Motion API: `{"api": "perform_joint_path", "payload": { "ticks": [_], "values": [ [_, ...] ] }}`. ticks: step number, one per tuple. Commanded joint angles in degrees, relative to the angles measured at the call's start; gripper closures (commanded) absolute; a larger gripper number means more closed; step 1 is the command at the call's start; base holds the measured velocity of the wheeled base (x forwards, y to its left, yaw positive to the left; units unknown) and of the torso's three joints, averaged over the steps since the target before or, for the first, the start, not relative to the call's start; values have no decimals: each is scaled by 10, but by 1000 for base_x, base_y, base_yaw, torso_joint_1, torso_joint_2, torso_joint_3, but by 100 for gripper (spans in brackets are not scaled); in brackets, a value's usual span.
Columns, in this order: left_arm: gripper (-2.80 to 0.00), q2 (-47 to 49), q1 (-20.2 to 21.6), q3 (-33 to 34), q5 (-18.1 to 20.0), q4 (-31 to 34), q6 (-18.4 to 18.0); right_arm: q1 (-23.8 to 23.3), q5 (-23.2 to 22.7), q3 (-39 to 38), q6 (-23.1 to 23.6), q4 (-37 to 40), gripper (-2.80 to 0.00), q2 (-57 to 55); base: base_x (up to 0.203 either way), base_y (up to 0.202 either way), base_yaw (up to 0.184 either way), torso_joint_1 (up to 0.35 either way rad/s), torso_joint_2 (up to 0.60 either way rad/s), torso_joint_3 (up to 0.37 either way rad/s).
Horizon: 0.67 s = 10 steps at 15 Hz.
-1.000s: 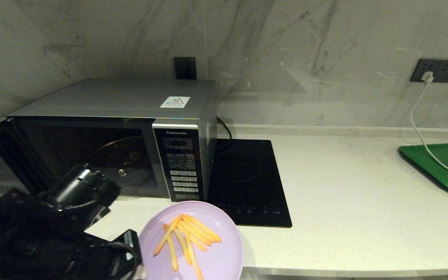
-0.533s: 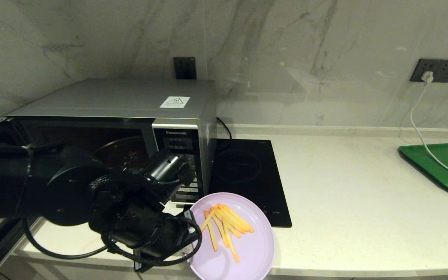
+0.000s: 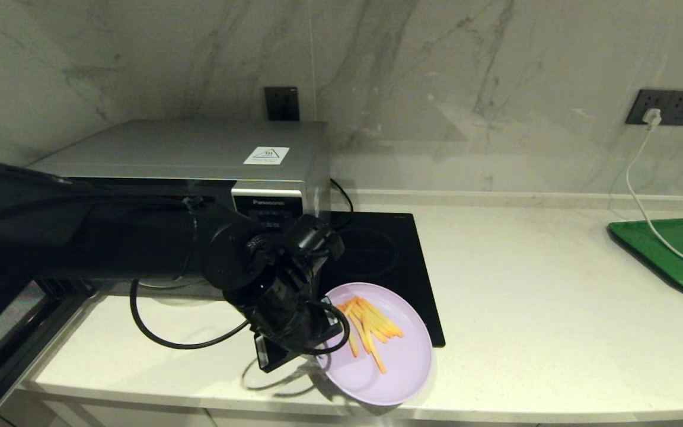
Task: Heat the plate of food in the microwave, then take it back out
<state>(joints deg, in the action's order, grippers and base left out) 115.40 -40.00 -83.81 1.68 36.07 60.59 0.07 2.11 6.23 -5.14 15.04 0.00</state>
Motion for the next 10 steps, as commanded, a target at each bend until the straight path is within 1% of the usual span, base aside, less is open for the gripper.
{"api": "perform_joint_path", "payload": {
  "ticks": [1, 4, 6, 7, 10],
  "values": [
    [0, 39, 0, -34, 0, 16, 4, 0, 0, 0, 0, 1, 0, 0, 0, 0, 0, 0, 0, 0],
    [0, 54, 0, -58, -1, 23, 1, 0, 0, 0, 0, 1, 0, 0, 0, 0, 0, 0, 0, 0],
    [0, 71, 0, -84, -1, 46, -3, 0, 0, 0, 0, 1, 0, 0, 0, 0, 0, 0, 0, 0],
    [0, 79, 1, -92, -4, 55, -3, 0, 0, 0, 0, 1, 0, 0, 0, 0, 0, 0, 0, 0],
    [0, 95, -1, -104, -17, 56, -3, 0, 0, 0, 0, 1, 0, 0, 0, 0, 0, 0, 0, 0]
  ]
}}
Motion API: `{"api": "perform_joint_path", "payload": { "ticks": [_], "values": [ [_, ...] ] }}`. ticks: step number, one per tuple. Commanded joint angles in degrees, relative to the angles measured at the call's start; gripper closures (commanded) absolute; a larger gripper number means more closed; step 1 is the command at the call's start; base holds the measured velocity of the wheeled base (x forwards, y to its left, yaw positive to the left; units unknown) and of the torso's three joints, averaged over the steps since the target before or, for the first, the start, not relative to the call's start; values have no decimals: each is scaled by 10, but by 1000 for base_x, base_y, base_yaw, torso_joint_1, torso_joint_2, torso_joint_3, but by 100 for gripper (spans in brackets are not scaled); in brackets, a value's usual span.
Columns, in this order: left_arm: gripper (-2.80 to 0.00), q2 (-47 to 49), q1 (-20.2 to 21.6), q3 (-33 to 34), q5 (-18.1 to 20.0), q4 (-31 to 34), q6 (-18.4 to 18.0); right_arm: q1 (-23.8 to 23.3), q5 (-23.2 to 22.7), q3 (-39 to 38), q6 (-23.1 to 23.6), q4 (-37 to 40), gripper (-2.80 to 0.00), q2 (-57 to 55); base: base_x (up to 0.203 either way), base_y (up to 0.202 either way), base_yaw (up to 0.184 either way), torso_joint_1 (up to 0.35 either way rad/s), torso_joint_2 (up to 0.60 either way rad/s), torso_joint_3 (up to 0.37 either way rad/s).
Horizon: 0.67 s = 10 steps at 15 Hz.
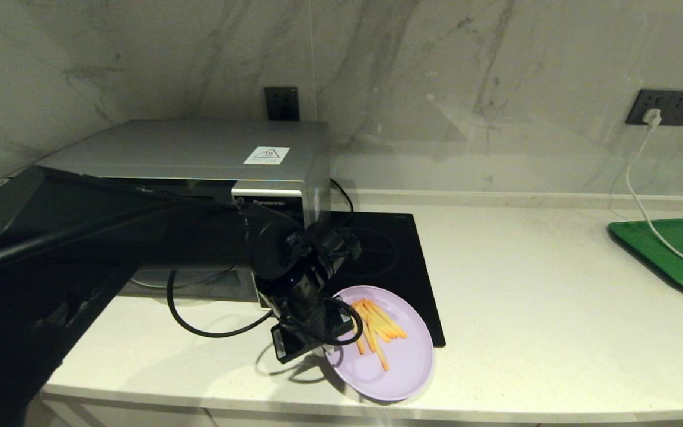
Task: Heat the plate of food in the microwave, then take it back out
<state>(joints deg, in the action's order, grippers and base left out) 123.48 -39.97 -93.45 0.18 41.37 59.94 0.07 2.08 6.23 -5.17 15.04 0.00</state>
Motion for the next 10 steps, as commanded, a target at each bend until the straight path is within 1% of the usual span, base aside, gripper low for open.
{"api": "perform_joint_path", "payload": {
  "ticks": [1, 4, 8, 10],
  "values": [
    [0, 16, -3, -11, -2, 4, 4, 0, 0, 0, 0, 1, 0, 0, 0, 0, 0, 0, 0, 0],
    [0, 22, -3, -19, -2, 4, 4, 0, 0, 0, 0, 1, 0, 0, 0, 0, 0, 0, 0, 0],
    [0, 43, -5, -52, -2, 36, 6, 0, 0, 0, 0, 1, 0, 0, 0, 0, 0, 0, 0, 0],
    [0, 43, -7, -53, -3, 36, 4, 0, 0, 0, 0, 1, 0, 0, 0, 0, 0, 0, 0, 0]
  ]
}}
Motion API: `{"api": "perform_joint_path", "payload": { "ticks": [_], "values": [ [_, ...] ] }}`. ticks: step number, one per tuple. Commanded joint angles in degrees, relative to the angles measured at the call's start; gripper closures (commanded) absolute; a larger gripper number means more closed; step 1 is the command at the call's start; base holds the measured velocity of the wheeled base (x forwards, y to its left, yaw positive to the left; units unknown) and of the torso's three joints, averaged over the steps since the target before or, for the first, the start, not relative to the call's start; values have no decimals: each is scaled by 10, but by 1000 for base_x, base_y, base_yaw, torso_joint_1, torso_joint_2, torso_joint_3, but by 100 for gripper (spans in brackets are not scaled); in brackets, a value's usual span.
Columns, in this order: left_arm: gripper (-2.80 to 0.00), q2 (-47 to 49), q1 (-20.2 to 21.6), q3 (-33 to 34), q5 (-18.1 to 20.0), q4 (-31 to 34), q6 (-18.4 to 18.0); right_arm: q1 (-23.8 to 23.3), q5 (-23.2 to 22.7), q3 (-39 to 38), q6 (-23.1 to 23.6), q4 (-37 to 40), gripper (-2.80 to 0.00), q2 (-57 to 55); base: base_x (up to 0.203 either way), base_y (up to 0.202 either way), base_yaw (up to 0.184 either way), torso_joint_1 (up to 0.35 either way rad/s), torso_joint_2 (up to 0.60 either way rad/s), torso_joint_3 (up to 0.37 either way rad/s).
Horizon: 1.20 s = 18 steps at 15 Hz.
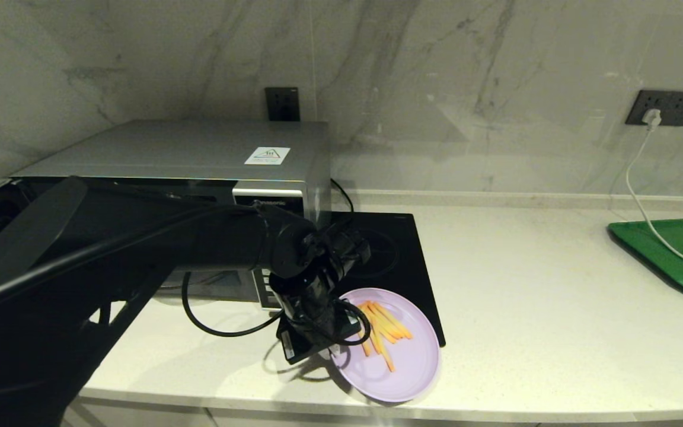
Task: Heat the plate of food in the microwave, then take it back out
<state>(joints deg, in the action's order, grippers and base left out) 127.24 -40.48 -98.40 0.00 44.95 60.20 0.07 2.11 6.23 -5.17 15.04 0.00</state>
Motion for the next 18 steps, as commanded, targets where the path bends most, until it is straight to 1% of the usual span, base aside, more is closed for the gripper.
{"api": "perform_joint_path", "payload": {
  "ticks": [1, 2, 4, 9, 12, 14, 15, 18],
  "values": [
    [0, 6, -6, -3, -2, 1, 1, 0, 0, 0, 0, 1, 0, 0, 0, 0, 0, 0, 0, 0],
    [-280, 6, -6, -4, -5, 1, 1, 0, 0, 0, 0, 1, 0, 0, 0, 0, 0, 0, 0, 0],
    [-280, 7, -6, -5, -16, 1, 1, 0, 0, 0, 0, 1, 0, 0, 0, 0, 0, 0, 0, 0],
    [-280, -5, -3, -2, -16, 1, 7, 0, 0, 0, 0, 1, 0, 0, 0, 0, 0, 0, 0, 0],
    [-280, -56, 5, 10, -15, 4, 8, 0, 0, 0, 0, 1, 0, 0, 0, 0, 0, 0, 0, 0],
    [-280, -104, 8, 42, -15, 5, 7, 0, 0, 0, 0, 1, 0, 0, 0, 0, 0, 0, 0, 0],
    [0, -126, 11, 64, -15, 5, 7, 0, 0, 0, 0, 1, 0, 0, 0, 0, 0, 0, 0, 0],
    [0, -212, 14, 147, -11, 4, 7, 1, 0, 0, 0, 1, 0, 0, 0, 0, 0, 0, 0, 0]
  ]
}}
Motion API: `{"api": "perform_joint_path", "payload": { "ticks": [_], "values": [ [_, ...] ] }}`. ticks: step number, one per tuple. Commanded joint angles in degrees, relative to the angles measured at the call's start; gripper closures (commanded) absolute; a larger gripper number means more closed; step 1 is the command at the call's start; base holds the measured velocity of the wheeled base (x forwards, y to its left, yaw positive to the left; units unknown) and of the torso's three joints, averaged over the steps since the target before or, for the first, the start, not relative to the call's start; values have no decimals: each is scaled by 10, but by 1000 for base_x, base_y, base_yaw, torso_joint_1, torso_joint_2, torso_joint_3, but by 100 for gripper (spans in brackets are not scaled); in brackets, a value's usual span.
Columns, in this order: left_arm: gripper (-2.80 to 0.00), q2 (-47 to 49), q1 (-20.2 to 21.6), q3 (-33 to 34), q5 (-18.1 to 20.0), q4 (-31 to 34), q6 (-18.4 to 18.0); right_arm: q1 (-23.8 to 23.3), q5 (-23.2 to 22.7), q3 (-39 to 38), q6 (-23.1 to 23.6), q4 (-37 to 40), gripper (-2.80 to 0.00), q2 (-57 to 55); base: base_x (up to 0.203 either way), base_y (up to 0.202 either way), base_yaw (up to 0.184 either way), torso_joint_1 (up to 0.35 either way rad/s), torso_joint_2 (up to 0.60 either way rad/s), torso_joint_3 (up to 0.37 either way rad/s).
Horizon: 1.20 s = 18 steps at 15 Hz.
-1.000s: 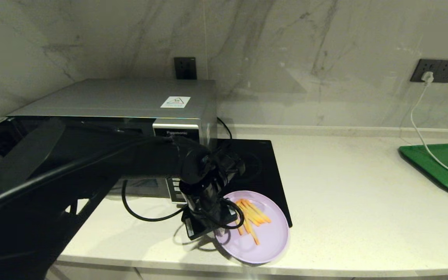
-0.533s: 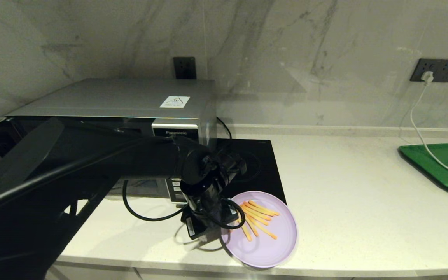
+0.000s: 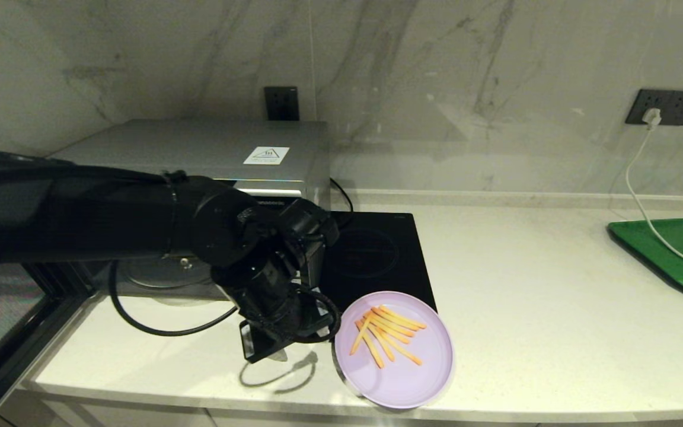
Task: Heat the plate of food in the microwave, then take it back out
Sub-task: Close the microwave oven
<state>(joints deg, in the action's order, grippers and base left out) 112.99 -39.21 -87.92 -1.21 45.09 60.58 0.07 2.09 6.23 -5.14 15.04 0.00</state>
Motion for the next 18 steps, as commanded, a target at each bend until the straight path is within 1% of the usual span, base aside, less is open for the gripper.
{"api": "perform_joint_path", "payload": {
  "ticks": [1, 5, 7, 8, 9, 10, 11, 12, 14, 15, 16, 17, 18],
  "values": [
    [0, -100, 1, 82, 3, 2, 4, 0, 0, 0, 0, 1, 0, 0, 0, 0, 0, 0, 0, 0],
    [0, -233, 4, 245, 9, -22, 5, 0, 0, 0, 0, 1, 0, 0, 0, 0, 0, 0, 0, 0],
    [0, -312, 13, 287, 8, -26, 4, 0, 0, 0, 0, 1, 0, 0, 0, 0, 0, 0, 0, 0],
    [0, -360, 21, 297, 5, -24, 2, 0, 0, 0, 0, 1, 0, 0, 0, 0, 0, 0, 0, 0],
    [0, -408, 39, 295, -3, -12, -10, 0, 0, 0, 0, 1, 0, 0, 0, 0, 0, 0, 0, 0],
    [0, -448, 80, 274, -20, 15, -42, 0, 0, 0, 0, 1, 0, 0, 0, 0, 0, 0, 0, 0],
    [0, -469, 144, 252, -35, 35, -86, 0, 0, 0, 0, 1, 0, 0, 0, 0, 0, 0, 0, 0],
    [0, -483, 220, 237, -45, 47, -135, 0, 0, 0, 0, 1, 0, 0, 0, 0, 0, 0, 0, 0],
    [0, -504, 400, 210, -56, 58, -260, 0, 0, 0, 0, 1, 0, 0, 0, 0, 0, 0, 0, 0],
    [0, -510, 478, 196, -55, 55, -318, 0, 0, 0, 0, 1, 0, 0, 0, 0, 0, 0, 0, 0],
    [0, -515, 556, 178, -49, 49, -384, 1, 0, 0, 0, 1, 0, 0, 0, 0, 0, 0, 0, 0],
    [0, -518, 617, 147, -41, 43, -458, 0, 0, 0, 0, 1, 0, 0, 0, 0, 0, 0, 0, 0],
    [0, -519, 652, 105, -34, 39, -509, 0, 0, 0, 0, 1, 0, 0, 0, 0, 0, 0, 0, 0]
  ]
}}
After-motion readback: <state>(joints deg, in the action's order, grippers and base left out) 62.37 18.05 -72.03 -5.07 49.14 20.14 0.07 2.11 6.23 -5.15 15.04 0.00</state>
